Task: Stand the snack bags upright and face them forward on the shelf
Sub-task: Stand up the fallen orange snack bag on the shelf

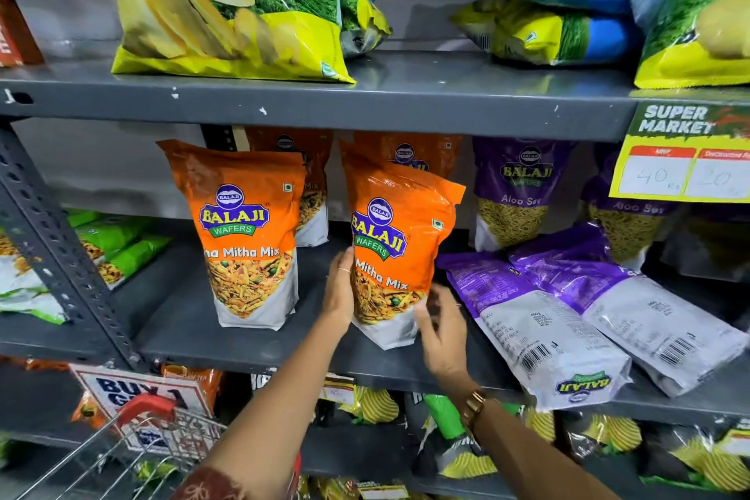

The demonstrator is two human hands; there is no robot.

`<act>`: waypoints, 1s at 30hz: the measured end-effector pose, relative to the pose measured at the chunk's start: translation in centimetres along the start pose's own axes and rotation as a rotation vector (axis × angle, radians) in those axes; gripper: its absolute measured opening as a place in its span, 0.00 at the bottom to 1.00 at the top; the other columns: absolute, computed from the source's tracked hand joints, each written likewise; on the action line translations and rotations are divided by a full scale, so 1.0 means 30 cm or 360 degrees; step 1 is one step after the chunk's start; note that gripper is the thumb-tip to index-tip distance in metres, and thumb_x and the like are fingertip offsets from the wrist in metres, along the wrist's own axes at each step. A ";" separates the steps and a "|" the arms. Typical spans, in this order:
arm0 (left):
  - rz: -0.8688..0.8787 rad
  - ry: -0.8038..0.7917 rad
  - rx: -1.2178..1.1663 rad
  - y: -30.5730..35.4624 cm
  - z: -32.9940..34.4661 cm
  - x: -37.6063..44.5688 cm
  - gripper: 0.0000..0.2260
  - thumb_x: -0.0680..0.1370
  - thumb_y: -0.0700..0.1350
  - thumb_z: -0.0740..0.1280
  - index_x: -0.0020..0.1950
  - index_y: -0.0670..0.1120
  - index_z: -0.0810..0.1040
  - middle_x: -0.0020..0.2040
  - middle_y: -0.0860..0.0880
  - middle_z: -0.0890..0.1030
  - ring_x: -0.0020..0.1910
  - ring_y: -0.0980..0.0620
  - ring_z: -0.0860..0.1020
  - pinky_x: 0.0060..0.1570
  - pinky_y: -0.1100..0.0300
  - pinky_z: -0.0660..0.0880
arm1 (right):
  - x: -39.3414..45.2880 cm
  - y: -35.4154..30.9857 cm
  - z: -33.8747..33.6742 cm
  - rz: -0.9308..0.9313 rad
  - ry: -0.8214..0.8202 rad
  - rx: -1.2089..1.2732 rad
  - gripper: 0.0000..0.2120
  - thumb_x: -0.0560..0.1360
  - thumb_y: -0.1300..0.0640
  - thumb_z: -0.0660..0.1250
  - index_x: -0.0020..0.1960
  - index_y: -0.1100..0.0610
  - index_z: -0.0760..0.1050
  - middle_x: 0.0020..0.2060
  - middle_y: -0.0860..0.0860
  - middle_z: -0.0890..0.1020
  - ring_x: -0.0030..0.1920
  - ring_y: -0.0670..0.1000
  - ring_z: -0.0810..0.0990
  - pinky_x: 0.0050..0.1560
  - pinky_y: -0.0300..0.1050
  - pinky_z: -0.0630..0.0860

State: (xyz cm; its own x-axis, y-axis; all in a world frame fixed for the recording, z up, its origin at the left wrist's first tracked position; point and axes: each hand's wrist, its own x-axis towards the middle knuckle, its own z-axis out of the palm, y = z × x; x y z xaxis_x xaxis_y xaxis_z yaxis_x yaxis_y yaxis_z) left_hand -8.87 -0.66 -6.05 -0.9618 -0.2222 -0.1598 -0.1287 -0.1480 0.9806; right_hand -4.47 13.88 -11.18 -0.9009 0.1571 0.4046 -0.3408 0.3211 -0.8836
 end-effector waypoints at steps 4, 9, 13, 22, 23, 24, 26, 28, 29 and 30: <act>0.0067 -0.0060 0.0149 -0.015 -0.011 -0.005 0.28 0.74 0.65 0.53 0.65 0.49 0.71 0.62 0.45 0.76 0.61 0.45 0.74 0.62 0.50 0.70 | 0.014 0.037 -0.008 0.0015 -0.0285 -0.0227 0.29 0.69 0.37 0.61 0.63 0.54 0.65 0.56 0.55 0.79 0.56 0.54 0.77 0.57 0.51 0.75; 0.0260 0.0186 0.0521 -0.031 -0.030 -0.045 0.26 0.76 0.61 0.54 0.69 0.47 0.65 0.71 0.41 0.62 0.69 0.41 0.64 0.68 0.47 0.61 | 0.118 0.040 0.006 0.0330 -0.0502 -0.0034 0.21 0.76 0.49 0.61 0.67 0.50 0.64 0.62 0.53 0.77 0.62 0.53 0.75 0.66 0.54 0.70; 0.0176 0.0178 0.0529 0.002 -0.012 -0.048 0.26 0.77 0.58 0.54 0.71 0.45 0.59 0.75 0.41 0.54 0.72 0.40 0.61 0.69 0.46 0.60 | 0.166 0.015 0.013 0.0488 -0.0558 0.0020 0.18 0.78 0.55 0.59 0.67 0.52 0.65 0.57 0.48 0.75 0.64 0.53 0.73 0.68 0.52 0.67; 0.0155 0.0211 0.0467 -0.006 -0.006 -0.039 0.27 0.77 0.59 0.55 0.70 0.44 0.61 0.73 0.41 0.56 0.70 0.41 0.63 0.68 0.48 0.62 | 0.171 -0.005 0.010 0.0588 -0.0625 0.0030 0.18 0.78 0.55 0.58 0.67 0.54 0.63 0.63 0.55 0.75 0.62 0.54 0.73 0.68 0.55 0.68; 0.0160 0.0228 0.0440 -0.007 -0.004 -0.042 0.27 0.77 0.59 0.56 0.70 0.44 0.62 0.73 0.41 0.57 0.69 0.41 0.64 0.67 0.48 0.63 | 0.177 0.003 0.010 0.0614 -0.0615 0.0028 0.18 0.78 0.56 0.58 0.67 0.55 0.63 0.64 0.56 0.74 0.63 0.55 0.73 0.68 0.55 0.68; 0.0177 0.0268 0.0404 -0.009 -0.001 -0.044 0.27 0.76 0.58 0.57 0.69 0.43 0.63 0.72 0.41 0.58 0.68 0.41 0.65 0.66 0.49 0.64 | 0.179 -0.005 0.006 0.0629 -0.0585 0.0017 0.18 0.77 0.58 0.59 0.66 0.55 0.65 0.64 0.57 0.74 0.63 0.55 0.73 0.68 0.56 0.67; 0.0292 0.0451 0.0361 -0.020 0.013 -0.065 0.28 0.75 0.58 0.60 0.69 0.42 0.63 0.72 0.41 0.59 0.67 0.40 0.67 0.64 0.48 0.67 | 0.182 -0.010 -0.010 0.0616 -0.0477 -0.0005 0.18 0.74 0.61 0.61 0.64 0.55 0.68 0.63 0.57 0.76 0.61 0.55 0.75 0.67 0.56 0.68; 0.0491 0.0730 0.0446 -0.030 0.029 -0.093 0.29 0.75 0.57 0.63 0.68 0.40 0.64 0.70 0.39 0.61 0.65 0.39 0.69 0.61 0.46 0.70 | 0.184 -0.030 -0.044 0.0494 -0.0334 -0.0137 0.18 0.73 0.64 0.61 0.62 0.59 0.70 0.58 0.58 0.79 0.58 0.56 0.77 0.63 0.50 0.72; 0.0603 0.0857 0.0517 -0.032 0.036 -0.104 0.27 0.74 0.56 0.62 0.66 0.39 0.66 0.67 0.38 0.65 0.62 0.38 0.70 0.58 0.44 0.71 | 0.190 -0.040 -0.064 0.0429 -0.0252 -0.0236 0.17 0.72 0.67 0.60 0.60 0.61 0.72 0.55 0.59 0.80 0.56 0.56 0.79 0.58 0.46 0.73; 0.0719 0.0947 0.0567 -0.032 0.046 -0.115 0.24 0.74 0.56 0.62 0.61 0.39 0.70 0.63 0.37 0.69 0.57 0.37 0.73 0.54 0.43 0.73 | 0.196 -0.055 -0.089 0.0370 -0.0165 -0.0340 0.16 0.71 0.68 0.60 0.58 0.61 0.74 0.53 0.59 0.81 0.54 0.57 0.80 0.54 0.43 0.73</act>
State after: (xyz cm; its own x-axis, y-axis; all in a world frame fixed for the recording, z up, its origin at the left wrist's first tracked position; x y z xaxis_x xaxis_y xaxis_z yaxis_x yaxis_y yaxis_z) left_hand -5.75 1.58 -6.30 -0.6632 -0.6750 0.3232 0.0746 0.3701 0.9260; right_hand -8.48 16.76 -6.71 -0.9742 0.1569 0.1622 -0.0687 0.4783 -0.8755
